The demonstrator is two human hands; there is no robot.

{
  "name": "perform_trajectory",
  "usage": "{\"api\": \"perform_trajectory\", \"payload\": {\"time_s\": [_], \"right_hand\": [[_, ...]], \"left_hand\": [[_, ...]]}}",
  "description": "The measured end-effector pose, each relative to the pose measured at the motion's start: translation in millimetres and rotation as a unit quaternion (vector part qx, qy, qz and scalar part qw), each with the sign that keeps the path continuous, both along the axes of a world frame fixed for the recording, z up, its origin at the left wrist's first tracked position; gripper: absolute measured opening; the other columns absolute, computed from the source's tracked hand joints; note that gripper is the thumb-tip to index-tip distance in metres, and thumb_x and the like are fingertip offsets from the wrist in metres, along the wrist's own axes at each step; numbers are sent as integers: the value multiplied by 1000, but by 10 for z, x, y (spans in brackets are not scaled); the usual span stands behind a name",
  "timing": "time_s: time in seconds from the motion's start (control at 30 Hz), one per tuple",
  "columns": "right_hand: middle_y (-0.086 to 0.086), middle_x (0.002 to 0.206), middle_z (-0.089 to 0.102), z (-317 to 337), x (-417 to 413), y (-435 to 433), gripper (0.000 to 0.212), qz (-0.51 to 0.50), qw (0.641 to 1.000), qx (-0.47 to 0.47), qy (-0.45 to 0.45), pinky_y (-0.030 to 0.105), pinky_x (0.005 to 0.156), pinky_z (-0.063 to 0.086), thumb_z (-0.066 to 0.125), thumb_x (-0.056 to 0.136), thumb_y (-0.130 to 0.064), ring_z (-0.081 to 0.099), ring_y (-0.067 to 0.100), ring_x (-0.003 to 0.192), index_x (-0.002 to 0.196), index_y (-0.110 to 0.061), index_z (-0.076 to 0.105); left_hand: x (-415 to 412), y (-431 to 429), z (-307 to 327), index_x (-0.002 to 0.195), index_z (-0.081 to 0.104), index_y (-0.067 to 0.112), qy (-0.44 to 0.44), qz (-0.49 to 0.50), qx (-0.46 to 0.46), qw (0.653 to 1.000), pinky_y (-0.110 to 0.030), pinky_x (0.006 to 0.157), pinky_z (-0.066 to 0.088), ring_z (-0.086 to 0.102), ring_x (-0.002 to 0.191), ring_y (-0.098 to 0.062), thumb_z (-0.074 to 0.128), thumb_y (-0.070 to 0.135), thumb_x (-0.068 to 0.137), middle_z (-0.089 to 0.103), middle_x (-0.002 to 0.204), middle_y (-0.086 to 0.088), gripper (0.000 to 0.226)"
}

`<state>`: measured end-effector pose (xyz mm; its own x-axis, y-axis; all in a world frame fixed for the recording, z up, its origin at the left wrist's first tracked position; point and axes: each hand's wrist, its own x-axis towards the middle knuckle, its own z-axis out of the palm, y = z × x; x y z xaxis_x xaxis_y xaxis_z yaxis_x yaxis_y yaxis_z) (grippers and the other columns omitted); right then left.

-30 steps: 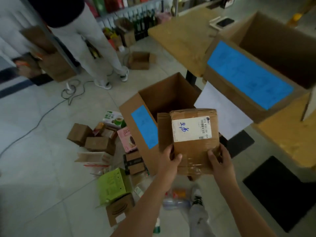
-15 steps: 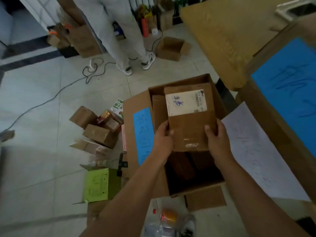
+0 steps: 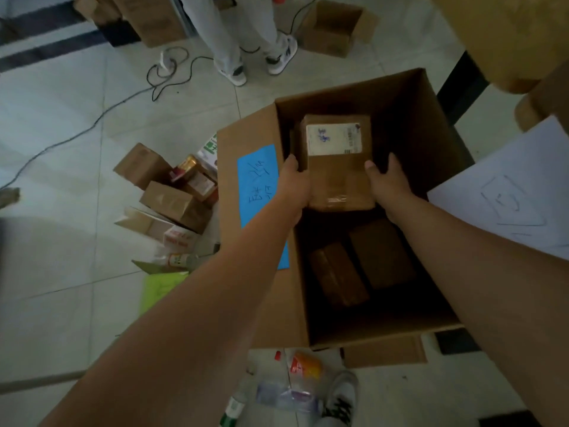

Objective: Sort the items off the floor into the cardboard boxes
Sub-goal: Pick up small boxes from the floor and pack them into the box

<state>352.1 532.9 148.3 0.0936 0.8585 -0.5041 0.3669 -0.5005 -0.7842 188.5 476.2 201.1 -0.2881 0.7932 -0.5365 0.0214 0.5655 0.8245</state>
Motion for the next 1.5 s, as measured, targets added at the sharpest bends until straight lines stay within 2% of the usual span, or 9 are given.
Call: {"api": "perform_trajectory", "payload": {"time_s": [0.1, 0.23, 0.4, 0.5, 0.6, 0.67, 0.9, 1.23, 1.5], "right_hand": [[2, 156, 30, -47, -121, -30, 61, 56, 998, -9, -4, 33, 90, 37, 41, 100, -49, 37, 25, 135, 154, -29, 20], [0, 158, 27, -78, -253, -117, 57, 84, 996, -5, 18, 39, 111, 29, 37, 101, -49, 29, 22, 142, 153, -29, 25], [-2, 154, 35, -36, -342, -318, 54, 75, 997, 6, 35, 37, 110, 31, 35, 101, -51, 36, 19, 138, 151, -30, 31], [-3, 149, 41, -1, -338, -603, 52, 40, 998, 7, 54, 37, 108, 36, 35, 101, -51, 41, 17, 133, 149, -31, 34], [-7, 149, 42, 45, -262, -1091, 50, 28, 998, -1, 56, 31, 103, 34, 37, 99, -52, 39, 13, 134, 146, -35, 38], [-7, 142, 49, 112, -170, -1402, 46, 1, 998, -16, 65, 32, 102, 39, 41, 100, -48, 47, 11, 128, 142, -32, 43], [-3, 105, 71, 501, 218, -2434, 16, -76, 990, -36, 110, 28, 86, 55, 51, 99, -24, 68, 9, 98, 111, -28, 61], [2, 99, 74, 560, 464, -3996, 17, -226, 964, -75, 119, 29, 77, 56, 53, 98, -18, 72, 13, 89, 111, -16, 64], [13, 112, 69, -466, 953, -4996, 13, -235, 954, -173, 63, 33, 78, 53, 49, 100, -14, 66, 25, 99, 104, -18, 61]], "left_hand": [[-41, -118, -57, 153, 19, 15, -7, -12, 2, 1000, -19, 94, 29, 27, 143, -19, 36, 5, 100, 28, 157, -2, 57], [-49, -240, -81, 151, 26, 20, -9, -18, -6, 1000, -10, 88, 31, 33, 140, -14, 31, 3, 101, 39, 151, 1, 52], [-56, -459, -32, 150, 26, 18, -27, -26, -4, 999, -8, 91, 31, 34, 137, -11, 31, 4, 102, 39, 151, 0, 51], [-25, -751, 37, 149, 29, 19, -50, -16, -5, 999, 4, 76, 36, 38, 125, -3, 33, 7, 102, 42, 149, 2, 49], [51, -1194, 71, 145, 37, 22, -85, 8, -2, 996, -21, 106, 36, 42, 133, -10, 40, 14, 102, 48, 144, 5, 44], [55, -1485, 108, 138, 46, 20, -130, 40, -11, 991, -30, 104, 42, 53, 124, -12, 45, 17, 101, 56, 136, 3, 37], [1, -2573, 117, 124, 55, 9, -197, 57, -66, 976, -15, 70, 51, 62, 89, -7, 45, 17, 101, 66, 106, 0, 26], [286, -3616, 270, 116, 59, 15, -179, -27, -91, 979, -21, 76, 48, 65, 91, -11, 45, 17, 101, 69, 106, 0, 21], [795, -4633, -721, 118, 55, 4, -209, 39, -166, 963, -19, 70, 42, 58, 79, -11, 43, 0, 97, 65, 100, -7, 25]]}}
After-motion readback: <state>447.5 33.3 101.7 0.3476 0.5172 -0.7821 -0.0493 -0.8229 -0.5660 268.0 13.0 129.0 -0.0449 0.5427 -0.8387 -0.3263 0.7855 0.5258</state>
